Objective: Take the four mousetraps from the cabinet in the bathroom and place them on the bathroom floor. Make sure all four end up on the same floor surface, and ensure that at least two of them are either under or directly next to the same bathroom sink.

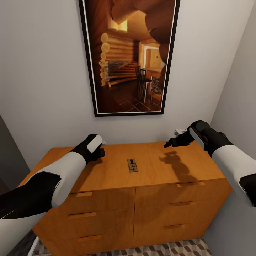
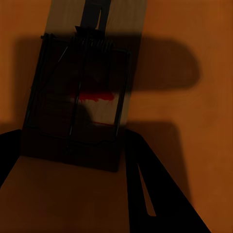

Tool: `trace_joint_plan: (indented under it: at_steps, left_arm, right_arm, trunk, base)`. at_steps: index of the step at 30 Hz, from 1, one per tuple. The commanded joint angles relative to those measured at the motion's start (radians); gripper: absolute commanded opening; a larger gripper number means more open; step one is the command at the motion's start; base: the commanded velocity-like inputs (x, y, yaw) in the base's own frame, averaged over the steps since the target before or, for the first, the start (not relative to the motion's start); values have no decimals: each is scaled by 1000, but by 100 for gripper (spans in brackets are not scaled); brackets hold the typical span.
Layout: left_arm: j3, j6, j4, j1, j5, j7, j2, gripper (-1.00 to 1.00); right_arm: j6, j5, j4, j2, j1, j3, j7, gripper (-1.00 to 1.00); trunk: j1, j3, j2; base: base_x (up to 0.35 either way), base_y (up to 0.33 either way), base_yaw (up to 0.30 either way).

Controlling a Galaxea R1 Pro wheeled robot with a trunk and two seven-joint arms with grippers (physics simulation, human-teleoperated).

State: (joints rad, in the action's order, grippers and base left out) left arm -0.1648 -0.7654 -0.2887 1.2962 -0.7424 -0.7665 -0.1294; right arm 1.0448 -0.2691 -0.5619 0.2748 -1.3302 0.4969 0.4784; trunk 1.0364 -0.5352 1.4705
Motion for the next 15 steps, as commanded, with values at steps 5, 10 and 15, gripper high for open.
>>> trace_joint_plan:
  at_steps: [5,10,15]
  left_arm:
    - [-4,-7,63,0,-20,-5,1,-100]
    - [-4,-8,63,0,-20,-5,1,-100]
    - [-4,-8,63,0,-20,-5,1,-100]
  right_arm:
    - [2,-7,-1,2,-1,8,-1,100]
    - [2,-7,-1,3,-1,8,-1,100]
    - [2,-7,-1,3,-1,8,-1,100]
  trunk:
    - [0,-1,0]
    - [0,-1,0]
    - [0,-1,0]
  base:
    - [0,0,0]
    - [0,0,0]
    - [0,0,0]
